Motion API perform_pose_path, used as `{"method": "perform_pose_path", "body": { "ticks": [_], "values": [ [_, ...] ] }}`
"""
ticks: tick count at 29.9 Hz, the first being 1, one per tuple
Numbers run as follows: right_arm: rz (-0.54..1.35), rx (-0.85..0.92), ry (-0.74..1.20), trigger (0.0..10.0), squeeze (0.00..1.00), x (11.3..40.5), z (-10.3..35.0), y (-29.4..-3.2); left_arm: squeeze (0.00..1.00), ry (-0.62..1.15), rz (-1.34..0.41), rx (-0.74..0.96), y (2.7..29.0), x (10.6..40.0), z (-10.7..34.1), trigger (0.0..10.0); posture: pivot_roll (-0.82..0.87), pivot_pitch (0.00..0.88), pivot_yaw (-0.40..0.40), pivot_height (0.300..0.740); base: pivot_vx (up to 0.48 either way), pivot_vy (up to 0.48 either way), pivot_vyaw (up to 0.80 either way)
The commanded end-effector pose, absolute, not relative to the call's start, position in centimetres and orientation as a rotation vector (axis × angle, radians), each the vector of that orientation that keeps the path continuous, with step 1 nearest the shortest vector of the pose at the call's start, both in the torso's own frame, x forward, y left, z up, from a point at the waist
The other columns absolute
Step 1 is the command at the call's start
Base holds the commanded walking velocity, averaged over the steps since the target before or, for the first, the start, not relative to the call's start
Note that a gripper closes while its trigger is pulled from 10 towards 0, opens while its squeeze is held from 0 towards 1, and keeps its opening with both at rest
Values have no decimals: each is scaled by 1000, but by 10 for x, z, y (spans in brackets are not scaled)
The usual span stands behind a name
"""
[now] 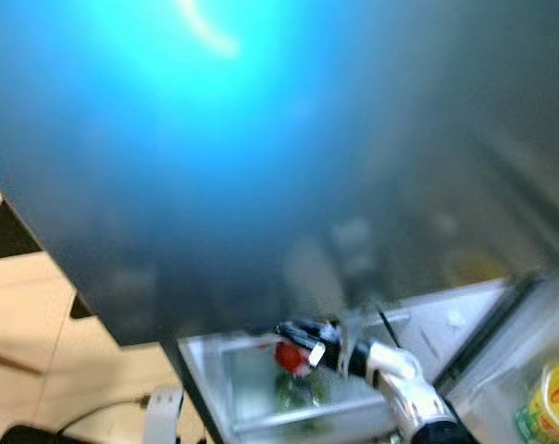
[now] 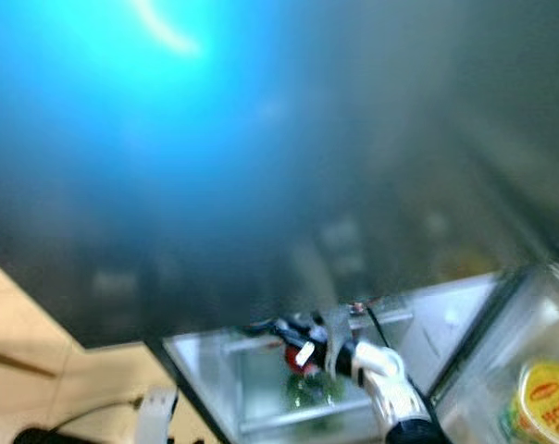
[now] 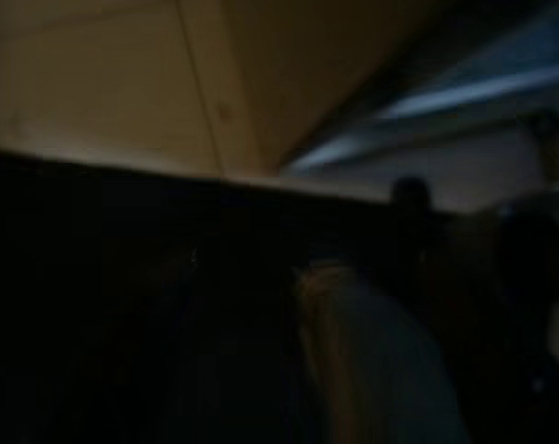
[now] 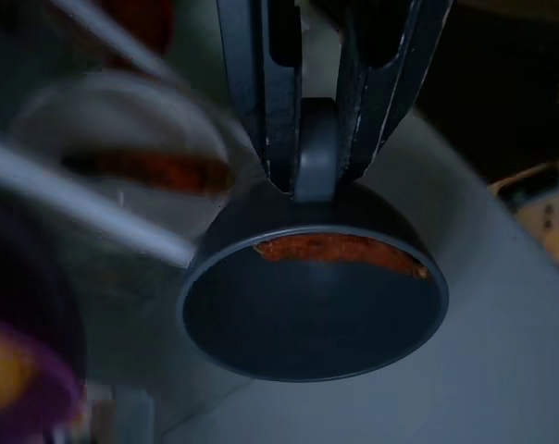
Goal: Restocking fridge
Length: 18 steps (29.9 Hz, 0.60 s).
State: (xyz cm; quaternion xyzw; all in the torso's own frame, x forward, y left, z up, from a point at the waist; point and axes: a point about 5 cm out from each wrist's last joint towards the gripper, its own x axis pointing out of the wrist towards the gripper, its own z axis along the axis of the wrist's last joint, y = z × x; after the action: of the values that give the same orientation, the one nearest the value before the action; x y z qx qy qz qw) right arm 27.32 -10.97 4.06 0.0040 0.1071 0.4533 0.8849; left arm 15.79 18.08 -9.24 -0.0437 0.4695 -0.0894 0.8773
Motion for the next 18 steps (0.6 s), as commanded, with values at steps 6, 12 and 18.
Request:
{"method": "perform_pose_path", "body": {
  "ticks": [6,12,18],
  "values": [
    [951,24,233,10000,0,269,38,-107,0,997,-176,-87,182,153,-94,10000,-81,0,65,740,0,-157,0],
    [963,21,249,10000,0,267,38,-114,0,1000,-173,-100,181,152,-95,10000,-84,0,65,740,0,0,0],
    [981,13,261,10000,0,266,41,-123,0,1006,-175,-104,181,152,-95,10000,-90,0,67,740,0,0,0]
  ]
}}
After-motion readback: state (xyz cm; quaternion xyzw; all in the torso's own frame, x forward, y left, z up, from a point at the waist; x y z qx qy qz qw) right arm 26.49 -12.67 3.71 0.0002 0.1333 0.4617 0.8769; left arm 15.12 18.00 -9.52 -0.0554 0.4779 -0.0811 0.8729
